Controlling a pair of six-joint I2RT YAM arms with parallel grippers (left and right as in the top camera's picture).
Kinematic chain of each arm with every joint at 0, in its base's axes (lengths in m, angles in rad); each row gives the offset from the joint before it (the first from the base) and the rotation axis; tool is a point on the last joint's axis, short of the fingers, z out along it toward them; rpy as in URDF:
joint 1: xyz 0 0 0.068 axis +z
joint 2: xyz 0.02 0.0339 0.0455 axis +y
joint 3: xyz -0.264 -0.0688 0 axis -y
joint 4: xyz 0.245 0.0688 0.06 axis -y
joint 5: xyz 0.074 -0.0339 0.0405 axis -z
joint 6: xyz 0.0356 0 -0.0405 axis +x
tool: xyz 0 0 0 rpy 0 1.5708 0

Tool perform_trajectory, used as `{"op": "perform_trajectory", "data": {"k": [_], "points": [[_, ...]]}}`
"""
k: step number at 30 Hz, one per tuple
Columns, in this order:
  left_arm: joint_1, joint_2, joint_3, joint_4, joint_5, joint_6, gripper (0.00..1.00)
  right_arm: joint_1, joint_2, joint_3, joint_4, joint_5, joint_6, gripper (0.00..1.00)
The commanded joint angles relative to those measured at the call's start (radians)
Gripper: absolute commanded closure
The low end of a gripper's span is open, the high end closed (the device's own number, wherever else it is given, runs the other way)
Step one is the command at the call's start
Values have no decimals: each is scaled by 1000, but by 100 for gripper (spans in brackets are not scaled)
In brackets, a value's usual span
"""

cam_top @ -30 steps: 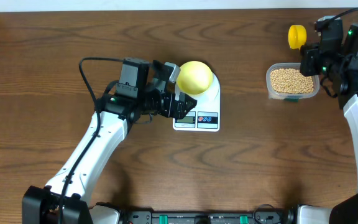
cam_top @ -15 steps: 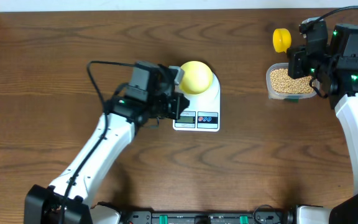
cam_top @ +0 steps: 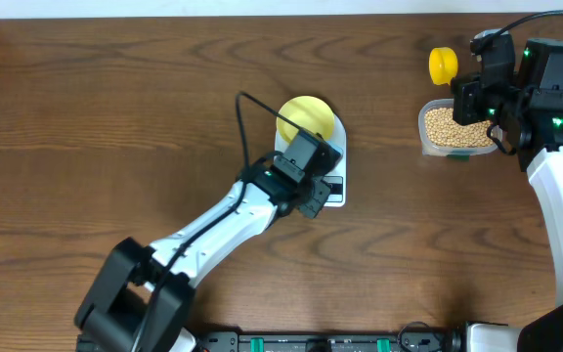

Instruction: Scoop item into bowl and weigh 50g on scale

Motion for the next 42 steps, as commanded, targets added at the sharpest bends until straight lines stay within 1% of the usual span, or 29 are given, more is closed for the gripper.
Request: {"op": "perform_trajectory", "data": {"k": [1, 4, 13, 20, 42], "points": [[-3, 50, 16, 53, -28, 82, 92, 3, 8, 1, -2, -13, -11, 99], [-3, 65, 16, 80, -32, 103, 92, 3, 8, 1, -2, -13, -11, 99], [-2, 101, 16, 94, -65, 103, 92, 3, 8, 1, -2, -13, -11, 99], [-3, 122, 16, 145, -65, 103, 92, 3, 8, 1, -4, -14, -11, 99], [0, 167, 13, 159, -66, 136, 93, 3, 8, 1, -7, -14, -11, 99]]}}
